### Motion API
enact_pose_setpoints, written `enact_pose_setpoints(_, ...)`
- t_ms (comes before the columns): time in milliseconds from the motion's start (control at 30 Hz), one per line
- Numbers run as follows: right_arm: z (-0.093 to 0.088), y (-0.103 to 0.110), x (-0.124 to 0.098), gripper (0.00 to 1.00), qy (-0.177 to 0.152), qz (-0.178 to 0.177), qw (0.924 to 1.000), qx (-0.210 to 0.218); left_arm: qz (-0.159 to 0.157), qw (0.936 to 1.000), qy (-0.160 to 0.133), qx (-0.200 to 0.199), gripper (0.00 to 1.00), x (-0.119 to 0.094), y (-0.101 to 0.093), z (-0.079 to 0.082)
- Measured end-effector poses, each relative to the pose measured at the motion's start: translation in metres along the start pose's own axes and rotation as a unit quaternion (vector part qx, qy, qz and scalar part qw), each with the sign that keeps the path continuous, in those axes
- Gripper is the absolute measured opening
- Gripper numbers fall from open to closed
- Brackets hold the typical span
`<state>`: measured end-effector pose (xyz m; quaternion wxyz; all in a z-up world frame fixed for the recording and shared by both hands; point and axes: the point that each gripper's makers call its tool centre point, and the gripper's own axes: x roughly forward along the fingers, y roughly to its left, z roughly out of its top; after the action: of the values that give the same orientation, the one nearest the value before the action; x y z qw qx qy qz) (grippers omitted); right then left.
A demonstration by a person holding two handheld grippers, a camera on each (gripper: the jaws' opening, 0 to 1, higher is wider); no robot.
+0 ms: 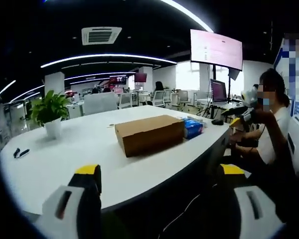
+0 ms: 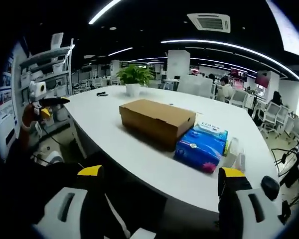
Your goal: Operate the shoe box by opening the lid, removing the specified soft item, and placing it in the target area until the item is outside and the box remains undamaged.
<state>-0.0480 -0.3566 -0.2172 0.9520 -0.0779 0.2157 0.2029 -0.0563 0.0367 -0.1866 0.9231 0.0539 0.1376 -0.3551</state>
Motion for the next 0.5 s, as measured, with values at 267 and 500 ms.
enact_pose_setpoints(267,-0.010,0.016,0.004,0.99,0.009,0.019,0.9997,-0.010,-0.002,0.9998,-0.016,-0.011,0.99,-0.005,-0.009,0.008)
enact_pose_setpoints(500,-0.010,0.012,0.004,0.99,0.010,0.012,0.9998,-0.014,0.000,0.9999,-0.006,-0.008,0.99,0.000,-0.006,0.007)
